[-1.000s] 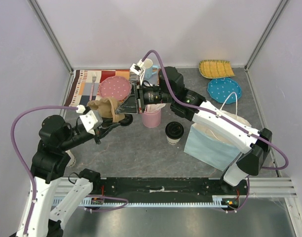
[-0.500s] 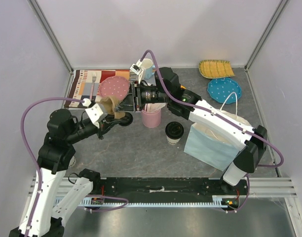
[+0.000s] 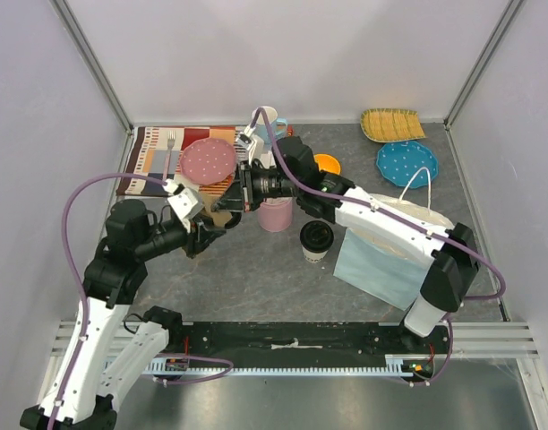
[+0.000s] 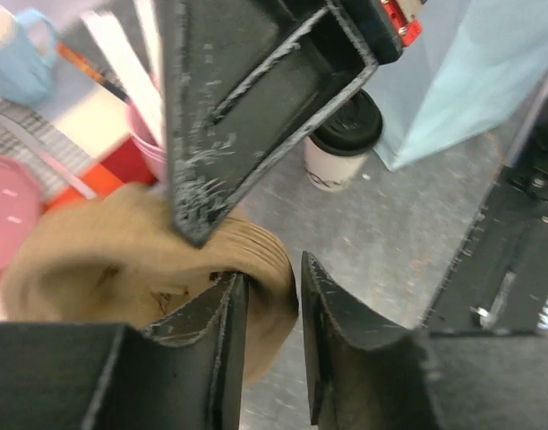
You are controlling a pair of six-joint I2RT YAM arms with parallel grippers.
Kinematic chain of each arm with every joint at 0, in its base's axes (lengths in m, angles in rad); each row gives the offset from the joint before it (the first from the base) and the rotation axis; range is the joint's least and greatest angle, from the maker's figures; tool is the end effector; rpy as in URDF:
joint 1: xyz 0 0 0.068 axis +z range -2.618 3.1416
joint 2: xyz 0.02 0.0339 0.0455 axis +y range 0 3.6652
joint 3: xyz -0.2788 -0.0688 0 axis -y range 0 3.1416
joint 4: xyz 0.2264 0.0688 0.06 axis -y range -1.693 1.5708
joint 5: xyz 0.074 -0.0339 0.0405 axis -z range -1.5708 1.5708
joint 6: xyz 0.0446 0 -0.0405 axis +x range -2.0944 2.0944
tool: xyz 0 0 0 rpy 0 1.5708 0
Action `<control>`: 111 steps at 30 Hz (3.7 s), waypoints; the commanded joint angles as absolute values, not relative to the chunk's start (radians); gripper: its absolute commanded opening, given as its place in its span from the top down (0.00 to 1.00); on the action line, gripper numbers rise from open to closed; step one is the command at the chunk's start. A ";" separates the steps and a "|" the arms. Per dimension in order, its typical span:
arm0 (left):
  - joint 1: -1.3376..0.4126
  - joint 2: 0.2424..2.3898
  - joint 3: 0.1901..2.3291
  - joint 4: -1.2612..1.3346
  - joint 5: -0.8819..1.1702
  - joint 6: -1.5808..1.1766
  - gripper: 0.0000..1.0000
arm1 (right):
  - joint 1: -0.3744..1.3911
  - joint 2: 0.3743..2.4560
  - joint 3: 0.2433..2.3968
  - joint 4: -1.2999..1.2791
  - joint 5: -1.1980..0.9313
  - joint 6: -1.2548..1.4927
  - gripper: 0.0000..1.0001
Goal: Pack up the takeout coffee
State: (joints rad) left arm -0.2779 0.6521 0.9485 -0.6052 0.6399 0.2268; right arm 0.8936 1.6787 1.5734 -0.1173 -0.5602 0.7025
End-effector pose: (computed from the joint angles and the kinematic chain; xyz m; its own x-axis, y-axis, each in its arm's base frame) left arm 0.0908 -0.0536 0.3728 -0.1123 0.2196 -0.9691 0.8132 0.5808 0.0374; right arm 0.2262 0.3192 0.4019 -0.7420 -0.0493 -0.6686 -0.6624 0.2081 0.7197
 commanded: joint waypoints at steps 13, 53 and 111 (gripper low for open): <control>-0.304 0.682 0.775 -0.627 0.703 0.155 0.58 | 0.982 1.851 1.378 -0.183 -0.496 0.598 1.00; -0.250 0.486 0.963 -0.534 0.782 0.293 0.44 | 1.265 1.439 1.174 -0.934 -0.255 -0.345 0.15; -0.501 0.854 1.032 -1.292 0.763 1.088 0.56 | 0.902 1.488 1.442 -0.910 -0.330 0.112 0.02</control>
State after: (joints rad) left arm -0.3229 0.7353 1.0775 -0.9180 0.9794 0.8330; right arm 0.9627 1.6356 1.4441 -0.9428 -0.2932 0.0162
